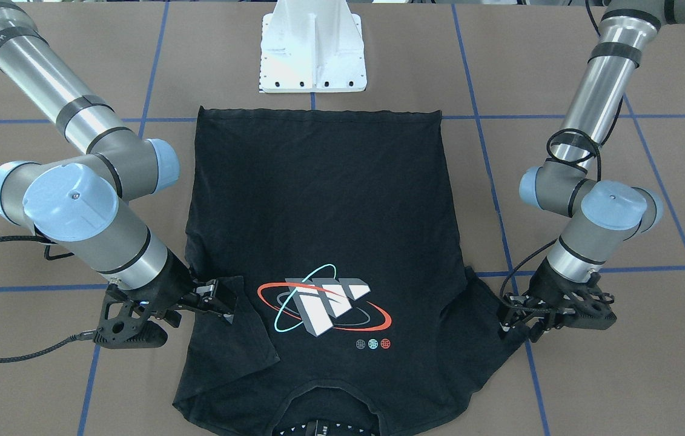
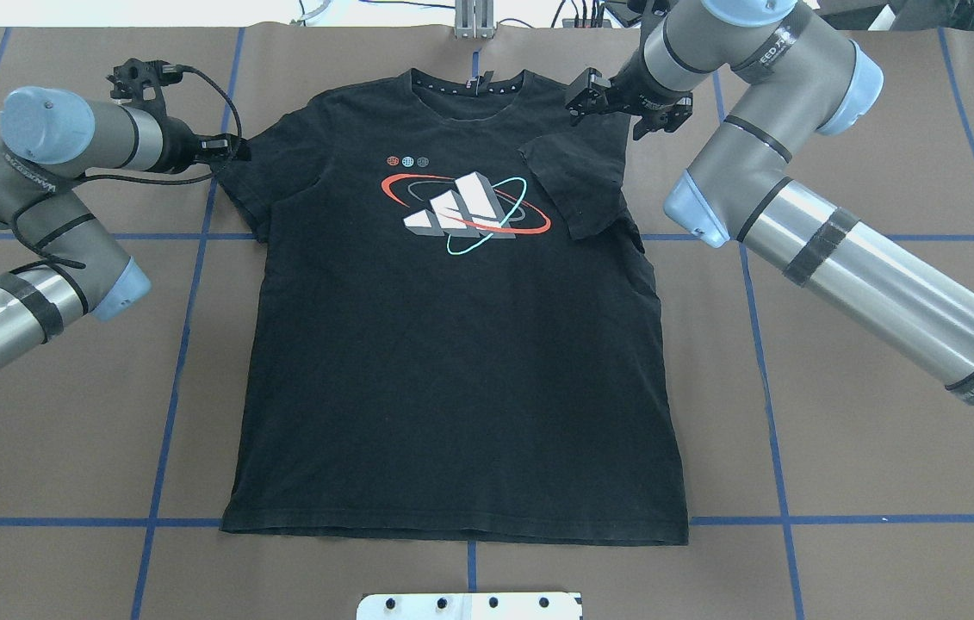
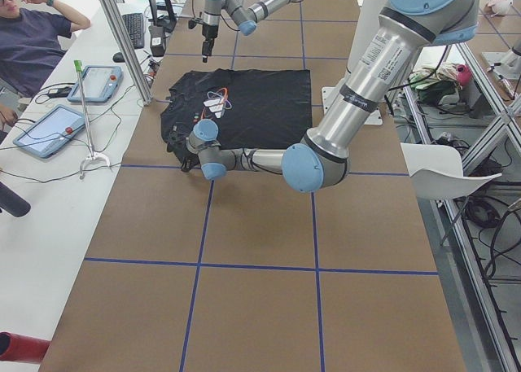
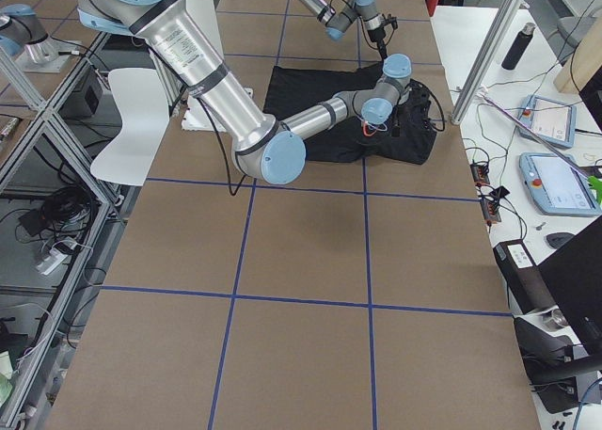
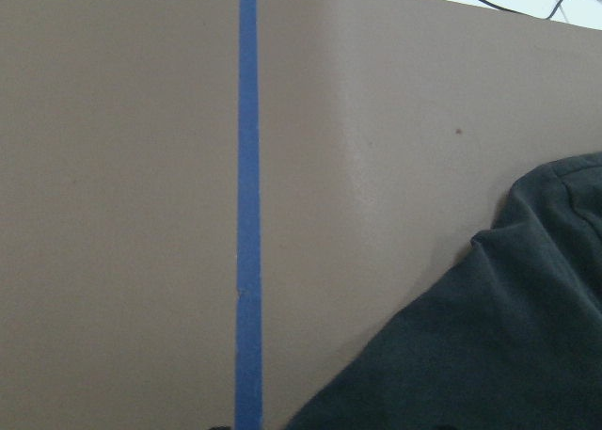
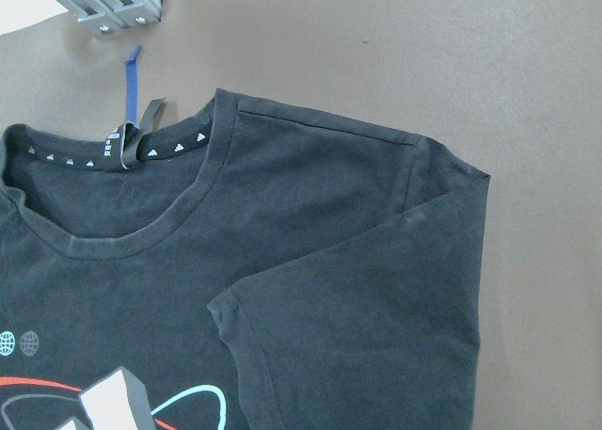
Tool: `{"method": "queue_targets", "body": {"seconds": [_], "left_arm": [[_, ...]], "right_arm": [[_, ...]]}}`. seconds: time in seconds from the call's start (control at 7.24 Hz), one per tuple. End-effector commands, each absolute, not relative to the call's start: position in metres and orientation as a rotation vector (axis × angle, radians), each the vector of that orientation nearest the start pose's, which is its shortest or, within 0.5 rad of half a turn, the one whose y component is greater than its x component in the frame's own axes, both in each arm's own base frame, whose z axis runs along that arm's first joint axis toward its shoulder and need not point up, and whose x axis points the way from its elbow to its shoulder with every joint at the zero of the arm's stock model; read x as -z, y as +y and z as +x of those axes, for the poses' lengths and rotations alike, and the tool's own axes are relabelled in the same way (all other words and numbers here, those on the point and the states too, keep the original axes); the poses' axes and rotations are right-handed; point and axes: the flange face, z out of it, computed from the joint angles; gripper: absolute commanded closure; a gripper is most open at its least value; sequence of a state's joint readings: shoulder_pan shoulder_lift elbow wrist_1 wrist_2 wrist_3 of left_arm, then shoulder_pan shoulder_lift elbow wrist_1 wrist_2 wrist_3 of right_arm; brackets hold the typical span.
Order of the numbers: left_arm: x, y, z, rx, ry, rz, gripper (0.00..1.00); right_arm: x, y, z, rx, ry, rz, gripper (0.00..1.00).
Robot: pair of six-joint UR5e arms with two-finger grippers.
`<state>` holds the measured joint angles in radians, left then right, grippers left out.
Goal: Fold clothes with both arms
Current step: 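Release the sleeve with the right gripper while the left gripper reaches toward the other sleeve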
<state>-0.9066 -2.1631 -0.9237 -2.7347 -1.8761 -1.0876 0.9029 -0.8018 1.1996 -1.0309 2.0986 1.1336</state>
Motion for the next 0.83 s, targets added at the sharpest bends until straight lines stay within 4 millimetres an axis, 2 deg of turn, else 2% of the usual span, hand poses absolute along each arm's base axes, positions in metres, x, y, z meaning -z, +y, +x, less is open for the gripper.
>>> {"method": "queue_targets", "body": {"seconds": [0.0,0.14,0.28,0.41,0.55,0.69], "left_arm": [[-0.490,-0.660,0.386,0.210,1.020,0.493,0.60],[-0.488,-0.661,0.385,0.210,1.023,0.497,0.74],[-0.487,-0.661,0.384,0.210,1.024,0.498,0.92],[-0.484,-0.662,0.384,0.212,1.026,0.495,1.00],[-0.480,-0.663,0.383,0.212,1.032,0.497,1.00],[-0.463,-0.664,0.379,0.206,1.055,0.507,1.00]], "right_arm": [[-0.287,-0.668,-0.422,-0.176,-1.018,0.184,0.00],[-0.287,-0.668,-0.422,-0.175,-1.019,0.185,0.00],[-0.287,-0.668,-0.422,-0.177,-1.017,0.185,0.00],[-0.288,-0.667,-0.423,-0.177,-1.017,0.183,0.00],[-0.291,-0.667,-0.422,-0.178,-1.014,0.180,0.00],[-0.291,-0.667,-0.422,-0.178,-1.014,0.180,0.00]]}}
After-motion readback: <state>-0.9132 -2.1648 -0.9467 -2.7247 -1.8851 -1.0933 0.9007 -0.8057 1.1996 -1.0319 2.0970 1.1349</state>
